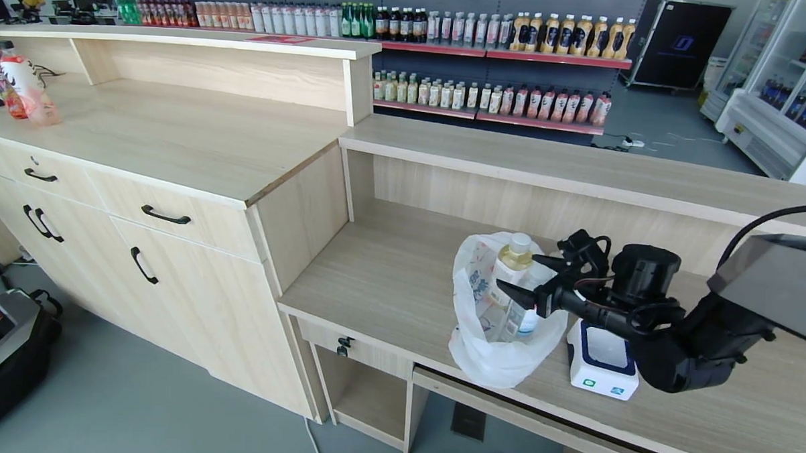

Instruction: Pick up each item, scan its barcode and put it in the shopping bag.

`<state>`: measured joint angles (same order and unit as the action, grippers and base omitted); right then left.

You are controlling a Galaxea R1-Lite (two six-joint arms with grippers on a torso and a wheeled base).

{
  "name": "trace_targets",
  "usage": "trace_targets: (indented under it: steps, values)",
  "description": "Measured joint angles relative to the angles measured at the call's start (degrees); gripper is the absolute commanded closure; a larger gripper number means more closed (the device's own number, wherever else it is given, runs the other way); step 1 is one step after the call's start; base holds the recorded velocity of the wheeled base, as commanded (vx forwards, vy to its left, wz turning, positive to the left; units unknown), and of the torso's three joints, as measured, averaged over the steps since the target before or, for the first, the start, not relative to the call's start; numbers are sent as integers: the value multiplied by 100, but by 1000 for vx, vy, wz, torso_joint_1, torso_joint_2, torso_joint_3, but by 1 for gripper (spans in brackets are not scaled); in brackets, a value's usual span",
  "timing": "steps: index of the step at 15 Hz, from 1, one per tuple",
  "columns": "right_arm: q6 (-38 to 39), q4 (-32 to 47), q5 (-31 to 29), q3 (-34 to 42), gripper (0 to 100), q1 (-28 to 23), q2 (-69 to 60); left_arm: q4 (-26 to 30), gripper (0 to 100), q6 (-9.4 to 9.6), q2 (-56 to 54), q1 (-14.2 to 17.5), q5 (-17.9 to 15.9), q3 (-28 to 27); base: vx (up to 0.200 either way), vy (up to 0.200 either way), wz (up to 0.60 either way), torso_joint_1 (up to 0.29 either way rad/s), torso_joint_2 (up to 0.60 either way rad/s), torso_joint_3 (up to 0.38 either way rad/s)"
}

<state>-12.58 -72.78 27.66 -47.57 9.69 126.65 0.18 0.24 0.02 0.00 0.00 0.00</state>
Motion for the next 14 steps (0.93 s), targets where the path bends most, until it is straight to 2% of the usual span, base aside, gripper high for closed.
trace_targets:
  steps: [2, 4, 6, 8, 11, 14]
  values:
    - [-135, 638, 17, 311, 0, -112, -829, 0, 0, 0, 0, 0, 0, 0, 0, 0, 0, 0, 0, 0]
    - [-663, 1242, 23, 527, 0, -433, -1570, -2, 0, 2, 0, 0, 0, 0, 0, 0, 0, 0, 0, 0]
    - [-1151, 1432, -98, 599, 0, -794, -2015, 0, 0, 2, 0, 0, 0, 0, 0, 0, -600, 0, -5, 2]
    - [-1175, 1475, -730, 608, 0, -939, -2278, -2, 0, 2, 0, 0, 0, 0, 0, 0, -600, -5, -2, 2]
    - [-745, 1837, -1638, 694, 0, -991, -2654, 0, 0, 2, 0, 0, 0, 0, 0, 0, -600, 7, 2, -1]
    - [-338, 1930, -2178, 968, 0, -980, -3054, 0, 0, 2, 0, 0, 0, 0, 0, 0, -600, 4, -2, 2]
